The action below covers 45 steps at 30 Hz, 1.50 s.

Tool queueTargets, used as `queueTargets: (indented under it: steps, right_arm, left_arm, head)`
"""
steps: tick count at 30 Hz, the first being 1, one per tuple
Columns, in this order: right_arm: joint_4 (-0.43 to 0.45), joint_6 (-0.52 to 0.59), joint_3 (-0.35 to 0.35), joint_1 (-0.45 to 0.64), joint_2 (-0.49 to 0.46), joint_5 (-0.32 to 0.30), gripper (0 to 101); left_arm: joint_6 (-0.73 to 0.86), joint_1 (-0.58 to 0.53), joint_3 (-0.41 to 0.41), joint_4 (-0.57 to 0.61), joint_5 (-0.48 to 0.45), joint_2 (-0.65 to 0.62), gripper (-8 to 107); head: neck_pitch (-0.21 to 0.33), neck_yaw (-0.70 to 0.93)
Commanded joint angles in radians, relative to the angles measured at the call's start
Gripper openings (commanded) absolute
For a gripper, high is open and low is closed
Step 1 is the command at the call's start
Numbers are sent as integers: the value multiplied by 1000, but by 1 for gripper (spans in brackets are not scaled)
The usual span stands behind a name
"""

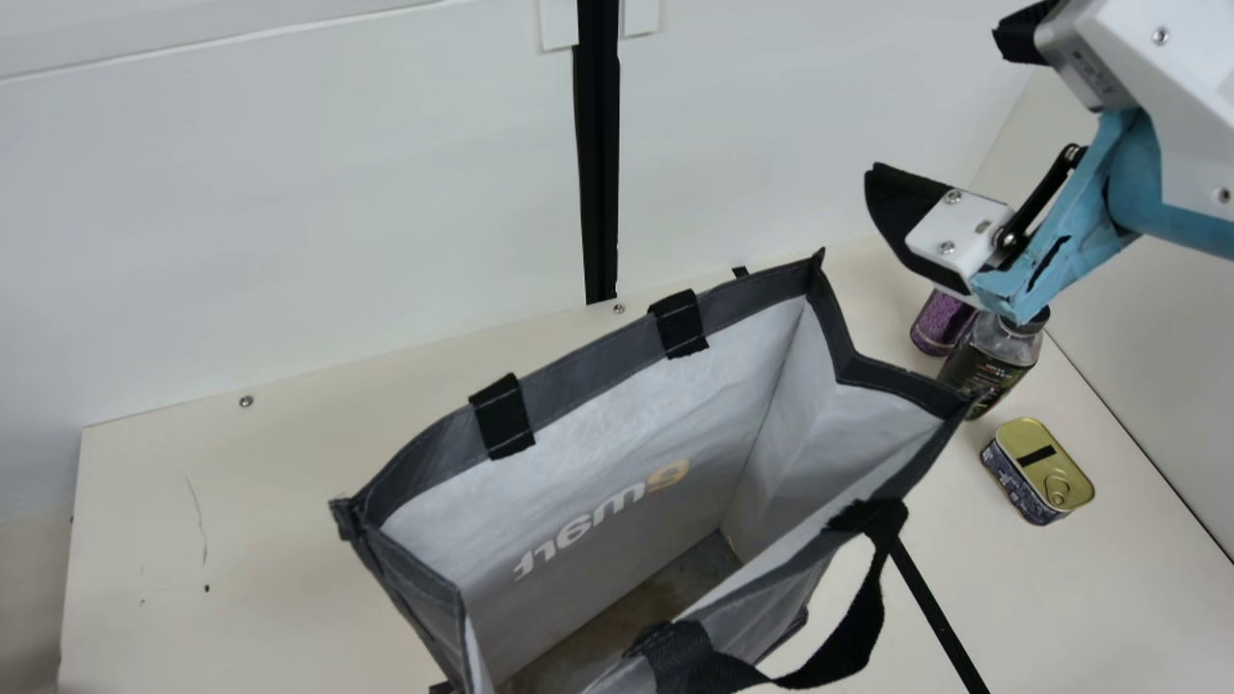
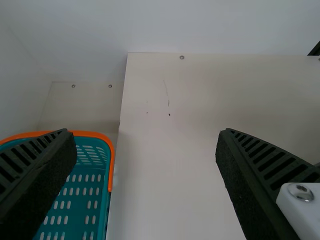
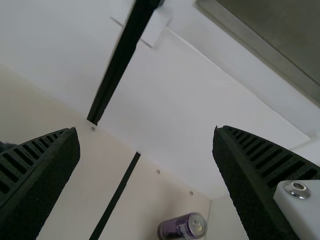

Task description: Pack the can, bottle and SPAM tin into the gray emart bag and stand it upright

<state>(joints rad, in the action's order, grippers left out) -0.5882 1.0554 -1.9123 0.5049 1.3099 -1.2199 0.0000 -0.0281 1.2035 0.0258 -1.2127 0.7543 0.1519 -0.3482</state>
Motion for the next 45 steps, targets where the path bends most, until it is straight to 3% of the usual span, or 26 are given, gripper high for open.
queueTargets:
  steps: [1, 24, 38, 45]
  right_arm:
    - [11, -10, 8, 11, 2, 0, 95]
    - [204, -166, 177, 90, 3, 0, 95]
    - [232, -239, 294, 120, -11, 0, 95]
    - [234, -238, 296, 120, -10, 1, 95]
  left_arm:
    - [0, 0, 0, 0, 0, 0, 90]
    - [0, 0, 0, 0, 0, 0, 90]
    - [0, 0, 0, 0, 0, 0, 90]
    - [0, 0, 0, 0, 0, 0, 90]
  head:
    - [23, -1]
    - [23, -1]
    - [23, -1]
    - [23, -1]
